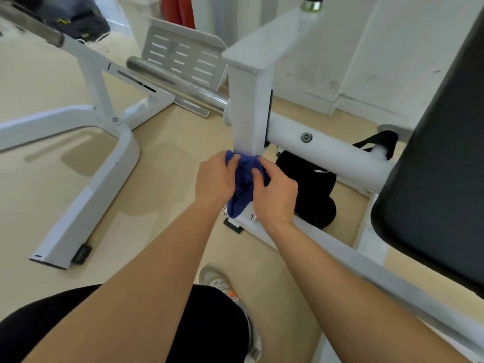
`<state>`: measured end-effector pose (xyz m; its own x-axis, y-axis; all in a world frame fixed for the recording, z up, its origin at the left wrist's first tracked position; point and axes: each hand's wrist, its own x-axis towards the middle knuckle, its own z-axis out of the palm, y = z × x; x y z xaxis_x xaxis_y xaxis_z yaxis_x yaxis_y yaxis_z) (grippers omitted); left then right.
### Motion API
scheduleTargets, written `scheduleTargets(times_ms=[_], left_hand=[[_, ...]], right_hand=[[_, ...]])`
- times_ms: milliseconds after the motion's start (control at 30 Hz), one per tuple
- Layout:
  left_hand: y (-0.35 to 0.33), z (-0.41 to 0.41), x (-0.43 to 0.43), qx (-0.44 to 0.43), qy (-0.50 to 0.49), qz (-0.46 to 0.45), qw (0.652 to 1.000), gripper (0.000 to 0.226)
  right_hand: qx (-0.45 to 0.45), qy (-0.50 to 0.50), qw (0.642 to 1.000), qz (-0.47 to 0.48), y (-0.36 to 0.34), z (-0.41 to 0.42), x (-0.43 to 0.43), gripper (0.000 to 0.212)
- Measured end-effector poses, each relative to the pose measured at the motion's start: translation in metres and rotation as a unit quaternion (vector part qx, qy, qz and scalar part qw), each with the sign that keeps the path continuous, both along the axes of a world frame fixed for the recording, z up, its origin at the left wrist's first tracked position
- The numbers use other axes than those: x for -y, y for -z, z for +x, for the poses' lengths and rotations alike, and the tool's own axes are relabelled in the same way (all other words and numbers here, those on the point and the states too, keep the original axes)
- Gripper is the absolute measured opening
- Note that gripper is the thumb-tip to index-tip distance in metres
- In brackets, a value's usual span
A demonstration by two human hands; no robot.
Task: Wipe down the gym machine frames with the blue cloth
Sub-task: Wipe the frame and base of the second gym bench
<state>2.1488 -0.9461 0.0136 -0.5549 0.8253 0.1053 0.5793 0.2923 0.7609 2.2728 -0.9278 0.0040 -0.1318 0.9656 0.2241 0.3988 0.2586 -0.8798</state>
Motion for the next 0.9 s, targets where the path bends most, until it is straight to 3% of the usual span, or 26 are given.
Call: scheduleTargets(times_ms=[100,267,500,767,900], left_hand=[[-0.031,0.007,0.021,-0.059,-0.012,-0.004,0.998,0.033],[-0.077,0.033,0.039,-0.004,-0.006,0.066,0.998,0.033],[-0.107,0.075,-0.002,0.012,0.007,0.057,0.998,0.028],[-0.104,0.104,-0.056,0.014,0.025,0.064,0.998,0.019],[-0.094,0.109,-0.071,0.04,-0.017,0.08,0.996,0.024]], right_hand=[[0.019,-0.048,0.998,0.045,-0.043,0.02,0.007,0.026],[0.105,-0.075,0.985,0.118,-0.126,0.069,-0.015,0.024],[0.289,-0.109,0.95,0.055,-0.199,0.111,-0.074,0.02],[0.458,-0.11,0.88,0.056,-0.201,0.123,-0.139,0.015],[0.405,-0.073,0.908,0.075,-0.179,0.116,-0.164,0.014]])
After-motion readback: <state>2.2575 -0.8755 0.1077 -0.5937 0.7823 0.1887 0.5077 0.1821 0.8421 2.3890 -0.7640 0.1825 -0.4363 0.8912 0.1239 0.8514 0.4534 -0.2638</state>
